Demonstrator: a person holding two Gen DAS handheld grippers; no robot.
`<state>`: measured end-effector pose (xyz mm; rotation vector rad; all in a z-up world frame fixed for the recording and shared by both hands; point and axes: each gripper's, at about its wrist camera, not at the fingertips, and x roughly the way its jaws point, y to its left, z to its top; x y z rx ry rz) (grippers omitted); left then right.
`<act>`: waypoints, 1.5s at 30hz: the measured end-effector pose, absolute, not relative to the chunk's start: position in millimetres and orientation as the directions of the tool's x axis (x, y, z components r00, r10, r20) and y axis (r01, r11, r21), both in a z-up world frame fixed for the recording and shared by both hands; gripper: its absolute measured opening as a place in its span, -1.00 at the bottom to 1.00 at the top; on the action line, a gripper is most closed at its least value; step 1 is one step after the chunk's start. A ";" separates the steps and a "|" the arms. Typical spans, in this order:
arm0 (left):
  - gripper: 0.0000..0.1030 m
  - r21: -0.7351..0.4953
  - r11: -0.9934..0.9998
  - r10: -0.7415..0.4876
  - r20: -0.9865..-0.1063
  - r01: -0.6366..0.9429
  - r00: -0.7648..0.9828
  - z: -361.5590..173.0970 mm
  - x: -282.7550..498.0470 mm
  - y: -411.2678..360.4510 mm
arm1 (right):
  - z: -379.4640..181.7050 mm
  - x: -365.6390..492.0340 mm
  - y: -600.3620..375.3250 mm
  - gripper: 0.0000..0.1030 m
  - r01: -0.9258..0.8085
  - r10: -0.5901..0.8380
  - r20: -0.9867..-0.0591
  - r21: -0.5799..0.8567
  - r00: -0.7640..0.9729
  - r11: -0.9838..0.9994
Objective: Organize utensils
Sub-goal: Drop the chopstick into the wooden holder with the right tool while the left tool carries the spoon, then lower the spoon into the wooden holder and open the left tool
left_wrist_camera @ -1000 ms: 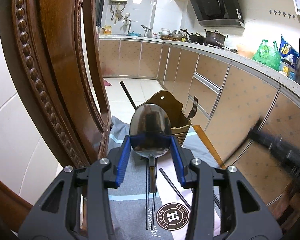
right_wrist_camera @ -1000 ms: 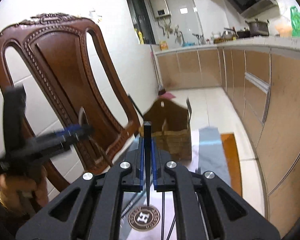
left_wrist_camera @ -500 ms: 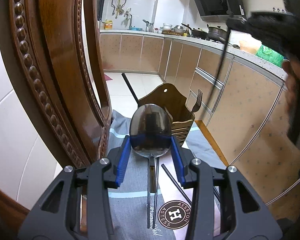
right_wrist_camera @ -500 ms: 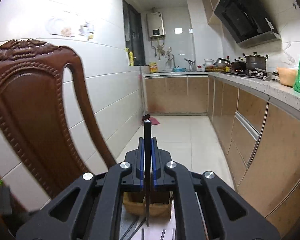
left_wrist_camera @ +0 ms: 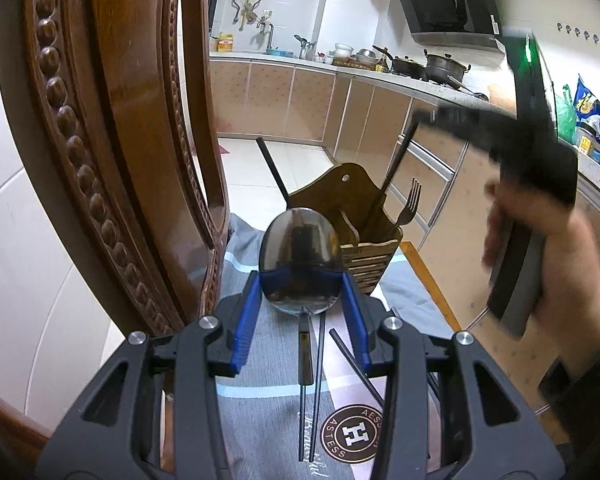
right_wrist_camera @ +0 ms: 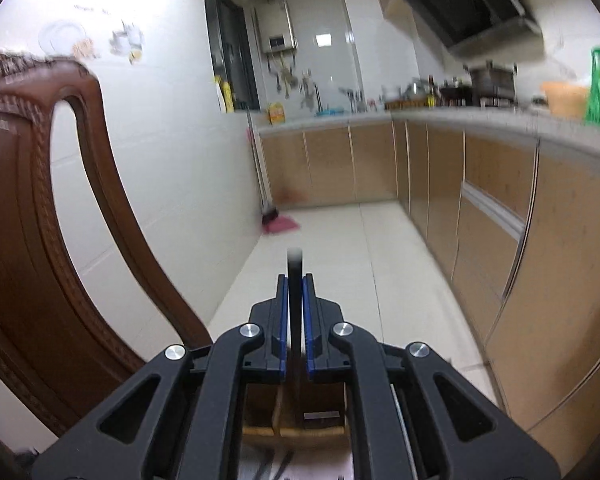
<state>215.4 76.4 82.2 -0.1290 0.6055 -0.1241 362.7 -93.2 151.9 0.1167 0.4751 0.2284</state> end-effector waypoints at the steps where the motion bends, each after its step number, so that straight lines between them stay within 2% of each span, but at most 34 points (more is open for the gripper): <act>1: -0.24 -0.153 0.985 -0.151 -0.560 0.077 0.814 81.5 216.1 75.2 | 140.5 360.6 -96.3 -0.76 -0.199 0.255 -0.456 0.168 0.853 0.965; 2: -0.24 -0.150 0.986 -0.149 -0.561 0.076 0.815 81.3 216.8 74.4 | 133.1 357.4 -99.9 -0.51 -0.205 0.266 -0.471 0.176 0.841 0.963; 3: -0.24 -0.146 0.987 -0.144 -0.561 0.074 0.816 81.3 217.1 73.3 | 126.9 351.4 -106.2 -0.08 -0.205 0.274 -0.484 0.192 0.831 0.960; 5: -0.24 -0.140 0.988 -0.138 -0.561 0.071 0.817 81.3 217.6 71.5 | 120.1 325.6 -124.5 0.37 -0.190 0.283 -0.464 0.236 0.839 0.953; 6: -0.24 -0.139 0.988 -0.135 -0.560 0.068 0.818 81.6 217.9 71.6 | 116.8 306.7 -136.5 0.42 -0.188 0.291 -0.442 0.263 0.848 0.946; 12: -0.24 -0.141 0.988 -0.128 -0.559 0.058 0.820 85.7 223.3 68.6 | 75.6 205.8 -185.2 0.47 -0.201 0.349 -0.430 0.353 0.832 0.914; 14: -0.24 -0.160 0.986 -0.134 -0.551 0.053 0.824 92.2 228.2 70.1 | 56.6 184.9 -197.8 0.49 -0.160 0.335 -0.457 0.379 0.824 0.912; 16: -0.24 -0.178 0.983 -0.133 -0.536 0.043 0.834 103.2 236.8 71.3 | 47.1 184.9 -206.3 0.49 -0.162 0.376 -0.476 0.431 0.795 0.888; 20: -0.23 -0.228 0.973 -0.135 -0.490 0.023 0.861 136.9 264.8 74.2 | 48.4 190.1 -213.9 0.49 -0.166 0.341 -0.477 0.372 0.810 0.913; 26: -0.23 -0.253 0.967 -0.130 -0.442 0.016 0.888 170.4 314.2 71.8 | 40.3 193.7 -236.3 0.49 -0.150 0.379 -0.484 0.447 0.789 0.882; 31: -0.23 -0.265 0.964 -0.130 -0.483 -0.003 0.866 145.9 355.6 66.1 | 42.2 192.5 -245.8 0.49 -0.154 0.393 -0.473 0.467 0.789 0.871; 36: -0.22 -0.218 0.976 -0.145 -0.594 0.016 0.792 87.8 376.8 46.6 | 43.1 194.8 -243.7 0.49 -0.170 0.411 -0.477 0.470 0.777 0.866; 37: -0.05 -0.198 0.980 -0.144 -0.597 0.030 0.789 82.2 373.4 41.8 | 43.2 195.3 -242.2 0.49 -0.174 0.415 -0.478 0.471 0.774 0.865; 38: 0.25 -0.166 0.984 -0.152 -0.604 0.063 0.782 76.6 364.9 33.7 | 42.9 196.1 -239.3 0.49 -0.182 0.425 -0.481 0.472 0.767 0.863; 40: 0.47 -0.102 0.990 -0.137 -0.597 0.094 0.791 73.9 343.0 22.0 | 42.8 197.0 -234.3 0.49 -0.196 0.437 -0.487 0.469 0.757 0.861; 43: 0.67 -0.040 0.992 -0.118 -0.603 0.118 0.789 67.9 300.8 13.0 | 42.8 195.2 -225.2 0.49 -0.218 0.441 -0.497 0.443 0.747 0.870; 45: 0.72 -0.017 0.991 -0.113 -0.613 0.129 0.782 61.5 268.9 8.0 | 42.3 194.0 -218.7 0.49 -0.234 0.442 -0.515 0.419 0.735 0.877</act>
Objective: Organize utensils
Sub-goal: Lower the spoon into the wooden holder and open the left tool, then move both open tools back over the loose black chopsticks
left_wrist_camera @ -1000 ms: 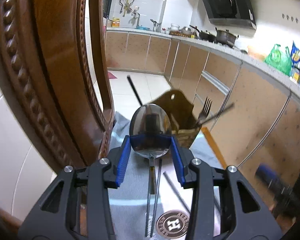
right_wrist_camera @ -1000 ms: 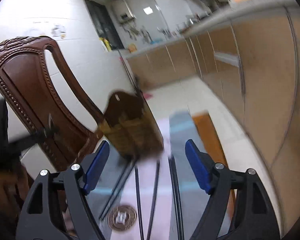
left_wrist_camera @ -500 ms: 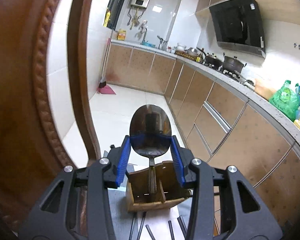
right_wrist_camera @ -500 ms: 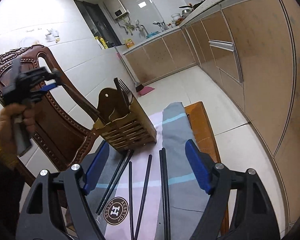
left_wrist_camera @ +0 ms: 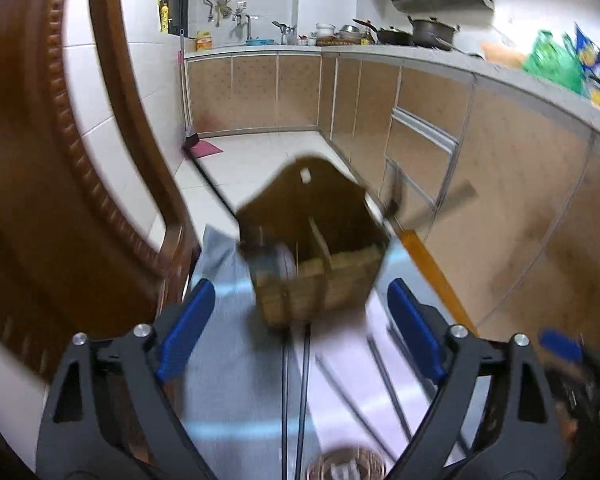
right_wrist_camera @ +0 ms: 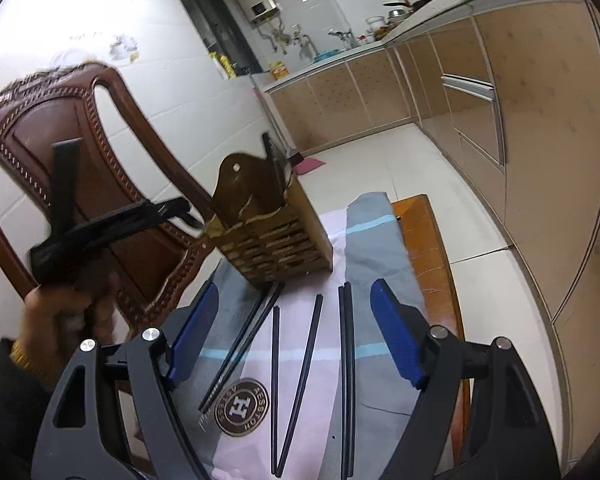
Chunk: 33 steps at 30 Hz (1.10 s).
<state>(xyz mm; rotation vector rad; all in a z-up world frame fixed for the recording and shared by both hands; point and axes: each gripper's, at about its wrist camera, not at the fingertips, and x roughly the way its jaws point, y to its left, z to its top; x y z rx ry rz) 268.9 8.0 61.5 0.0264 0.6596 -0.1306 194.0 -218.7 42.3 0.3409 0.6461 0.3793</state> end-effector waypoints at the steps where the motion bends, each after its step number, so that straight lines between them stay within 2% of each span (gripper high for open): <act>1: 0.74 -0.011 0.989 -0.120 -0.621 0.144 0.775 56.8 253.6 5.3 | 41.1 193.6 -215.9 0.49 -0.239 0.442 -0.527 0.409 0.726 0.881; 9: 0.79 0.016 0.990 -0.093 -0.687 0.142 0.721 12.3 188.7 -5.5 | 32.6 186.3 -201.7 0.49 -0.264 0.433 -0.591 0.354 0.681 0.897; 12: 0.79 0.027 0.989 -0.082 -0.718 0.145 0.692 -0.3 188.4 -4.2 | 32.3 182.6 -197.2 0.49 -0.271 0.419 -0.612 0.324 0.671 0.906; 22: 0.79 0.016 0.991 -0.078 -0.730 0.131 0.679 -5.1 189.1 5.9 | 27.5 174.5 -184.0 0.49 -0.296 0.375 -0.660 0.234 0.651 0.926; 33: 0.79 0.016 0.992 -0.072 -0.757 0.129 0.649 -15.2 199.3 5.0 | 19.6 181.2 -184.6 0.49 -0.277 0.338 -0.685 0.203 0.646 0.939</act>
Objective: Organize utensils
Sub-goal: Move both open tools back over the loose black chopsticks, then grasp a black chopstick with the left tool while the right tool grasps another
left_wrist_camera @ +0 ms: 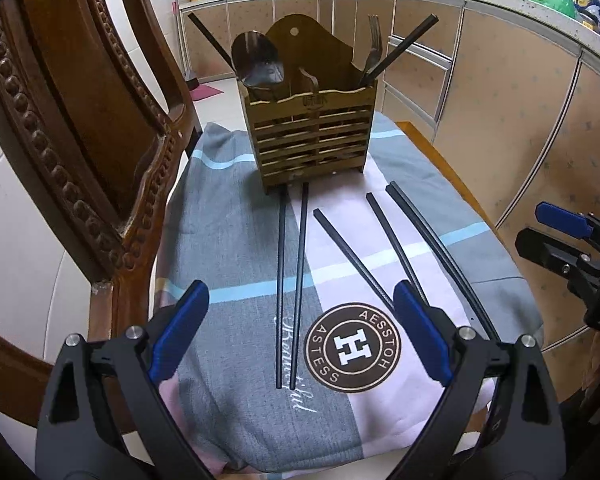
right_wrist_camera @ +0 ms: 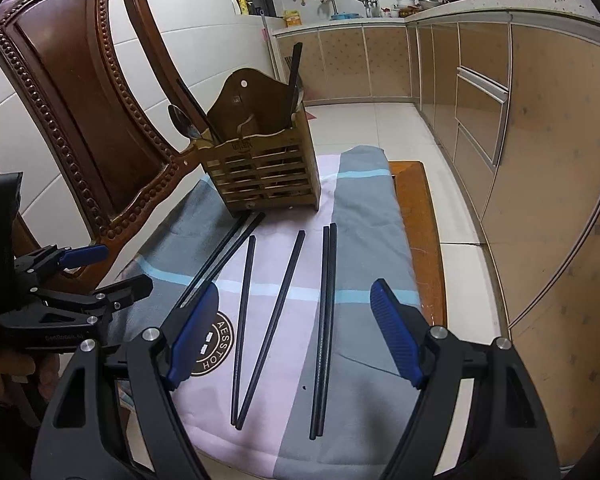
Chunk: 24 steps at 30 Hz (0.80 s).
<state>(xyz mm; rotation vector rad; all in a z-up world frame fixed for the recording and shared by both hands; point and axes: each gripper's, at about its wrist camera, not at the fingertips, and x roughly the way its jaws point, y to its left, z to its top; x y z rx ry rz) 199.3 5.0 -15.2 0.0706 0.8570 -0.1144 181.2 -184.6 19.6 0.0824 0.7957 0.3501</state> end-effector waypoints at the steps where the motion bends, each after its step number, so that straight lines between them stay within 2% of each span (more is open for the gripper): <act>1: 0.79 0.017 0.991 -0.073 -0.759 0.131 0.647 -16.0 199.8 4.1 | 19.4 181.9 -184.3 0.49 -0.276 0.338 -0.686 0.203 0.645 0.939; 13: 0.79 0.025 0.993 -0.053 -0.778 0.115 0.626 -28.2 209.1 3.6 | 14.9 185.8 -181.7 0.49 -0.272 0.309 -0.704 0.169 0.639 0.947; 20: 0.66 0.042 0.999 0.010 -0.775 0.035 0.632 -37.0 256.8 23.6 | -3.6 236.8 -182.0 0.46 -0.236 0.231 -0.741 0.101 0.630 0.966; 22: 0.57 0.039 0.999 0.016 -0.772 0.022 0.635 -40.2 271.2 27.3 | -19.3 255.3 -182.9 0.42 -0.223 0.215 -0.771 0.097 0.599 0.970; 24: 0.49 0.031 0.999 0.017 -0.779 0.011 0.626 -46.4 287.1 30.0 | -31.0 270.3 -181.3 0.28 -0.217 0.211 -0.787 0.100 0.579 0.971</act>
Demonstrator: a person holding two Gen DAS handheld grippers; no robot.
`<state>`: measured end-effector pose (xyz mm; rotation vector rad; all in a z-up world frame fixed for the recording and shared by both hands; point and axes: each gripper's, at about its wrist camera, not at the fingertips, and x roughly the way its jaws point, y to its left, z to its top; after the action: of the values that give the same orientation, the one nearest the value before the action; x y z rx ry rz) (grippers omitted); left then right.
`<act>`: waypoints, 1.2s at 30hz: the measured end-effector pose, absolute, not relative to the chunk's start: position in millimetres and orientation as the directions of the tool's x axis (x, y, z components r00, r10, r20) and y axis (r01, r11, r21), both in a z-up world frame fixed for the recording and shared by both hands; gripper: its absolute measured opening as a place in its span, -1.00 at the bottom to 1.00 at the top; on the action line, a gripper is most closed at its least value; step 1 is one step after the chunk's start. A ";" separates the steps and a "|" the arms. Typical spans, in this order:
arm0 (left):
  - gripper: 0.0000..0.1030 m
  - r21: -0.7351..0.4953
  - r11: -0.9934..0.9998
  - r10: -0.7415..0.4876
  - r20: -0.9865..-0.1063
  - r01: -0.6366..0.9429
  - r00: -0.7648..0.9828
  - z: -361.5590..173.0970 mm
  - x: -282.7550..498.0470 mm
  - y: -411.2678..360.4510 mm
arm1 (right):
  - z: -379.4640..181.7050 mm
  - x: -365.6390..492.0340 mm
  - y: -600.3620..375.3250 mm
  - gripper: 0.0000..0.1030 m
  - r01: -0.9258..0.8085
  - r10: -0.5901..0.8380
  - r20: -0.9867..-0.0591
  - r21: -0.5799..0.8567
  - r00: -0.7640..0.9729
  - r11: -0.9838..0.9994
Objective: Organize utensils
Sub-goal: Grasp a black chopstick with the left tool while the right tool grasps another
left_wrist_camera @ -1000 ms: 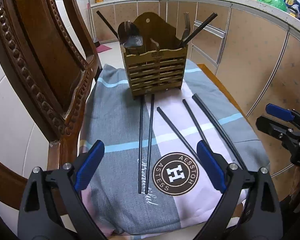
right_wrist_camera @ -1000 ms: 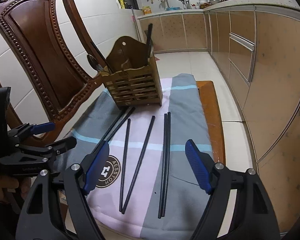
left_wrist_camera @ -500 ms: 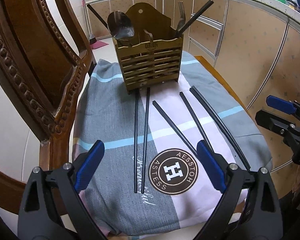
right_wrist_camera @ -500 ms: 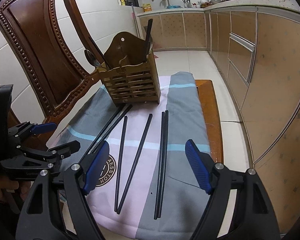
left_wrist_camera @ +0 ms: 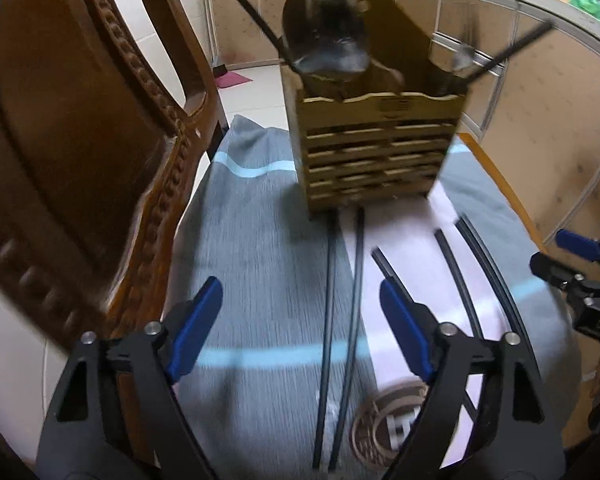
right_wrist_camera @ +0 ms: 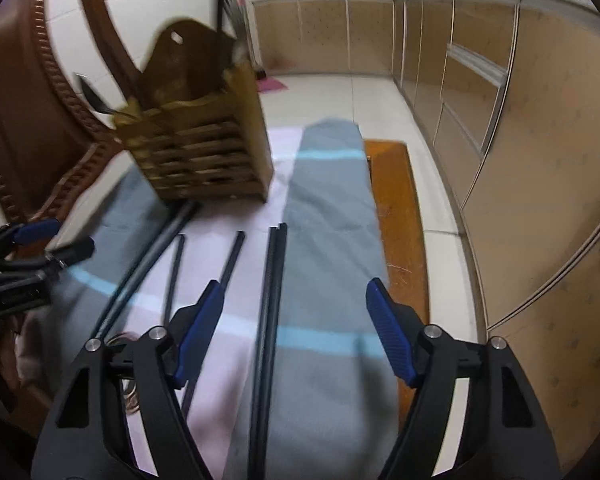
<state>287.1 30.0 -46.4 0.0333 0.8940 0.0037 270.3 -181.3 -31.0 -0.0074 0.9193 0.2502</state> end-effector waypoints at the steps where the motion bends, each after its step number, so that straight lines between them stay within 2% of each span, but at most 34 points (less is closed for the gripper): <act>1: 0.41 0.026 1.000 0.016 -0.786 0.008 0.618 -49.8 293.3 29.9 | -35.3 278.6 -178.5 0.22 -0.225 0.209 -0.792 0.093 0.573 0.970; 3: 0.33 0.013 1.000 0.003 -0.799 0.012 0.601 -58.6 308.3 28.4 | -45.1 296.1 -170.9 0.00 -0.238 0.184 -0.807 0.055 0.562 0.970; 6: 0.16 0.024 1.000 0.008 -0.816 0.019 0.578 -73.0 326.9 27.0 | -57.2 315.2 -166.5 -0.15 -0.243 0.177 -0.823 0.049 0.539 0.969; 8: 0.07 0.025 0.999 0.007 -0.828 0.023 0.560 -81.7 336.9 27.8 | -63.9 325.1 -166.4 -0.15 -0.237 0.179 -0.830 0.058 0.528 0.970; 18: 0.02 -0.008 1.000 -0.015 -0.847 0.016 0.532 -99.8 349.2 38.6 | -75.9 338.5 -154.1 -0.16 -0.263 0.177 -0.849 0.047 0.497 0.964; 20: -0.14 -0.009 0.999 -0.026 -0.854 0.036 0.520 -98.5 343.8 34.8 | -74.7 337.5 -151.3 -0.25 -0.270 0.166 -0.852 0.030 0.496 0.962; 27: -0.16 -0.016 0.998 -0.043 -0.862 0.059 0.504 -105.9 337.2 34.1 | -73.5 332.0 -149.8 -0.29 -0.278 0.158 -0.854 0.017 0.495 0.960; 28: -0.28 -0.017 0.998 -0.043 -0.863 0.057 0.504 -106.5 336.8 35.0 | -72.9 331.4 -150.7 -0.29 -0.276 0.158 -0.854 0.017 0.497 0.961; 31: -0.88 0.000 0.998 -0.031 -0.868 0.062 0.496 -105.4 331.6 33.9 | -72.9 329.1 -153.4 -0.29 -0.277 0.152 -0.856 0.011 0.495 0.961; 36: -0.89 0.026 0.998 -0.001 -0.876 0.050 0.482 -106.6 300.1 28.6 | -72.4 328.8 -157.8 -0.29 -0.282 0.162 -0.859 0.021 0.486 0.959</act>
<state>300.1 28.6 -106.6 0.0504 1.0671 -0.0308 328.8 -157.8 -72.4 -0.1289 1.0288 0.2707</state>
